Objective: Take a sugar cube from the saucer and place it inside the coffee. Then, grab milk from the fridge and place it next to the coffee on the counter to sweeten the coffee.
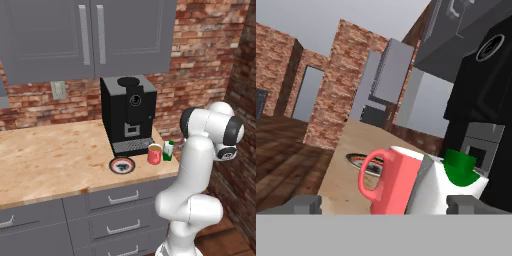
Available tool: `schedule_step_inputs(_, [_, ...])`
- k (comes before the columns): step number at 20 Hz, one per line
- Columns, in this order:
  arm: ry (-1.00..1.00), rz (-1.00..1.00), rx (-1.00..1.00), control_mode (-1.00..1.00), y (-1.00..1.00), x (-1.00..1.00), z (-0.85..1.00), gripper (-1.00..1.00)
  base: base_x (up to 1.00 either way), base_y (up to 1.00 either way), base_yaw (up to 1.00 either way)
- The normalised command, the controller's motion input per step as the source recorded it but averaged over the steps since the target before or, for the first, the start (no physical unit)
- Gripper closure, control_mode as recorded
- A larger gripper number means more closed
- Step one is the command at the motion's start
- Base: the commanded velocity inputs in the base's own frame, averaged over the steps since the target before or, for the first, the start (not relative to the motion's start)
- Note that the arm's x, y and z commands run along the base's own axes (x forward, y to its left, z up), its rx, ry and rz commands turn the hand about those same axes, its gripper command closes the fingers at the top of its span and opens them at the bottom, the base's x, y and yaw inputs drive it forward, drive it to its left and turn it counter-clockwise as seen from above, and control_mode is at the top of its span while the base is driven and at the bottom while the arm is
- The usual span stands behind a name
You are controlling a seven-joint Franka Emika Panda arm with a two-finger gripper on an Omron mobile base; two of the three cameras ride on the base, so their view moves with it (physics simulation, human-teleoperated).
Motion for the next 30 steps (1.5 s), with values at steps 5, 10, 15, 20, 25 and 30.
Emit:
schedule_step_inputs(5, [-0.76,0.02,-0.17,-1.0,0.0,-0.96,0.6,-1.0,0.0,0.0,0.0])
schedule_step_inputs(10, [-0.92,0.03,-0.27,-1.0,0.14,-0.96,0.65,-1.0,0.0,0.0,0.0])
schedule_step_inputs(15, [-0.94,0.01,-0.29,-1.0,0.27,-0.9,0.59,-1.0,0.0,0.0,0.0])
schedule_step_inputs(20, [-0.98,0.0,-0.37,-1.0,0.49,-0.78,0.42,-1.0,0.0,0.0,0.0])
schedule_step_inputs(25, [-0.75,0.0,-0.33,-1.0,0.65,-0.58,0.36,-1.0,0.0,0.0,0.0])
schedule_step_inputs(30, [0.0,0.0,0.0,-1.0,0.0,0.0,0.0,-1.0,0.0,0.0,0.0])
